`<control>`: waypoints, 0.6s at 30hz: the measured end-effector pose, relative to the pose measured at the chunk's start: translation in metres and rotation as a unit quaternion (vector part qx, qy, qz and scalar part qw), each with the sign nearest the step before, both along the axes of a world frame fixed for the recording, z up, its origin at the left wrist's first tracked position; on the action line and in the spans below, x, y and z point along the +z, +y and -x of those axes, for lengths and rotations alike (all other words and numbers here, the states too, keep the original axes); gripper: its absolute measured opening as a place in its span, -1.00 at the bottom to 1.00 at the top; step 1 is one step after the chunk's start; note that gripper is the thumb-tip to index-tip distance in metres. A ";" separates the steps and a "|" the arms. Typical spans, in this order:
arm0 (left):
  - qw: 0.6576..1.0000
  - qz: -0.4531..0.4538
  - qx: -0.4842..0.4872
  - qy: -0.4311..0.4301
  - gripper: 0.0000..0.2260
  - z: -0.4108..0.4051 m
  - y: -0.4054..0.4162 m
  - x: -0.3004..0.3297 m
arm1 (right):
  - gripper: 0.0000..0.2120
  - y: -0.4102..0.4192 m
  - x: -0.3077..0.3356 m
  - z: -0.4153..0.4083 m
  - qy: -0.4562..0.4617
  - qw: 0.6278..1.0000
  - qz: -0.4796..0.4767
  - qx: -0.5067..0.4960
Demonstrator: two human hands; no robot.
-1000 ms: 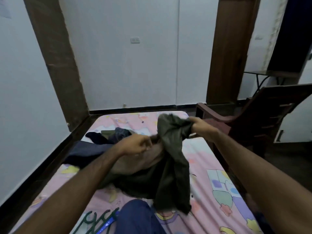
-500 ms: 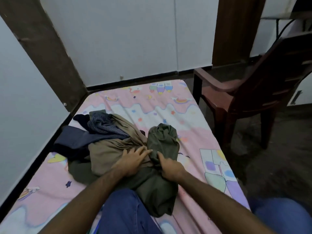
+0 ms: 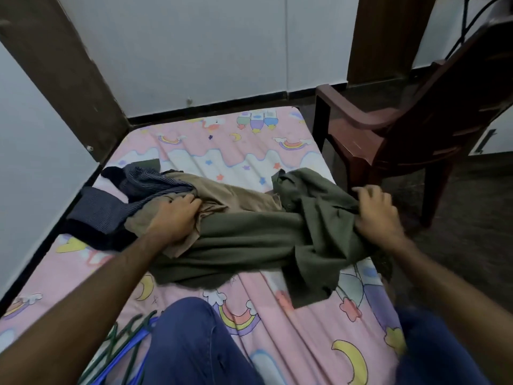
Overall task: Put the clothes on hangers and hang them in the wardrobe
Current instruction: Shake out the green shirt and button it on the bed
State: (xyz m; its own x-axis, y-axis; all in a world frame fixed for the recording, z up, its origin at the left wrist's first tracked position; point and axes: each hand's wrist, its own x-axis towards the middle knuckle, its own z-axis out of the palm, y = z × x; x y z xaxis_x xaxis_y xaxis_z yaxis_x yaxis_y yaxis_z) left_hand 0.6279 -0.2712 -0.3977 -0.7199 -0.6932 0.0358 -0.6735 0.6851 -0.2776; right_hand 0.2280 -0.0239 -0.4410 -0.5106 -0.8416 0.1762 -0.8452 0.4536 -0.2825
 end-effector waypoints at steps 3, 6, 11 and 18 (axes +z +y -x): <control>0.986 0.083 -0.141 0.014 -0.59 0.008 0.009 0.004 | -0.44 -0.034 -0.005 -0.073 0.052 0.977 0.076 0.194; 0.969 0.034 -0.234 -0.074 -0.40 0.032 0.019 -0.006 | -0.04 -0.069 -0.021 -0.147 0.020 0.945 -0.141 0.294; 0.957 -0.088 -0.082 -0.266 -0.51 0.032 0.001 -0.014 | -0.62 -0.065 -0.031 -0.171 -0.005 0.911 -0.221 0.349; 0.971 -0.028 0.096 -0.218 -0.46 -0.004 -0.041 0.004 | -0.80 -0.011 0.026 -0.079 -0.302 0.793 -0.334 0.411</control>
State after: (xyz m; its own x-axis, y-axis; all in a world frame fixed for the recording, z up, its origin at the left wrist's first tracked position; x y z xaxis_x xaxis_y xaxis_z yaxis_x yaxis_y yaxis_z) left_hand 0.6324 -0.3120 -0.3935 -0.5160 -0.8077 -0.2854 -0.6161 0.5814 -0.5315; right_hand 0.3066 -0.0347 -0.4148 0.4370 -0.7369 -0.5157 -0.7351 0.0378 -0.6769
